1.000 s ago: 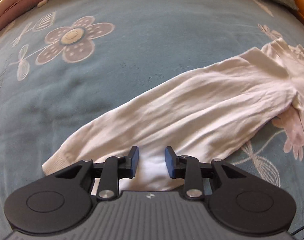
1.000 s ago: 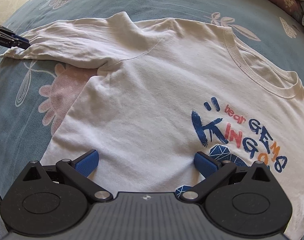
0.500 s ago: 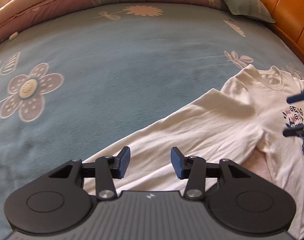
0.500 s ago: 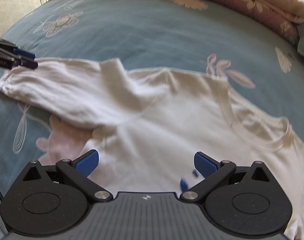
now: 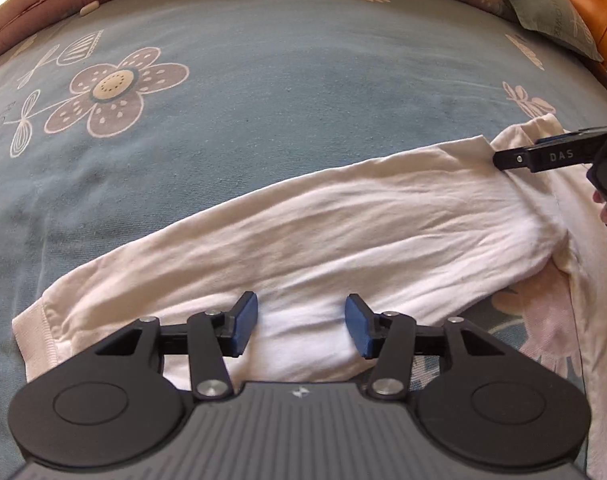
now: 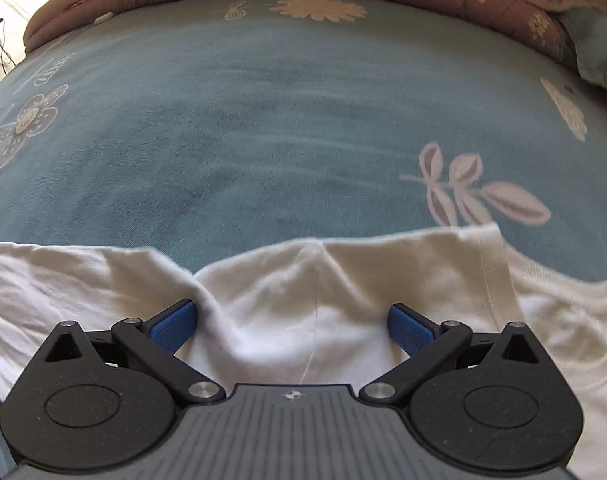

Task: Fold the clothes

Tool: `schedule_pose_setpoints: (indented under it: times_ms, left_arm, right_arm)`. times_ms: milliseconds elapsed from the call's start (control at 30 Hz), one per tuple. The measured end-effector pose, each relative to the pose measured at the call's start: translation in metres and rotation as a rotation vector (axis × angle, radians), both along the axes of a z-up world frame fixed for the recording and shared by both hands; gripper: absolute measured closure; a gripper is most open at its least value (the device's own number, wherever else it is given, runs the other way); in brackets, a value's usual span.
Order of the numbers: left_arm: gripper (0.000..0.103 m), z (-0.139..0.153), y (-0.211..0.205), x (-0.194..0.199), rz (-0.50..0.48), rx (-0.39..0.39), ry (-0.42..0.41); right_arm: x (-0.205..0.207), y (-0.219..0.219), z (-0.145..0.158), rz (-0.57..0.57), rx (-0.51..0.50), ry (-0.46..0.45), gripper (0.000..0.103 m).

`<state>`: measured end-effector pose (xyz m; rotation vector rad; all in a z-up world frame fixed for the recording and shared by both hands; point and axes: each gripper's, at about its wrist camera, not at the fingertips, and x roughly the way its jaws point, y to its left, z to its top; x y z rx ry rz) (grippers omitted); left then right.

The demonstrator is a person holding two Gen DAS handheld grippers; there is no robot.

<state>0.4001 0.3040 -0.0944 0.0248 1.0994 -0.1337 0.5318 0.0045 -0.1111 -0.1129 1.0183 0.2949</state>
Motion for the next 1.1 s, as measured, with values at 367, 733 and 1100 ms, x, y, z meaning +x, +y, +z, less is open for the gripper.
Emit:
schedule_pose_setpoints:
  times_ms: [367, 733, 1100]
  left_arm:
    - [0.05, 0.002, 0.009, -0.002, 0.031, 0.028, 0.011]
    - [0.045, -0.001, 0.013, -0.001, 0.008, 0.014, 0.017]
    - [0.046, 0.022, 0.03, -0.002, 0.126, -0.028, -0.052]
  right_arm:
    - [0.022, -0.009, 0.027, 0.187, -0.1, -0.067, 0.0]
    - [0.02, 0.018, 0.025, 0.768, -0.268, -0.077, 0.058]
    - [0.048, -0.002, 0.046, 0.427, -0.138, -0.058, 0.091]
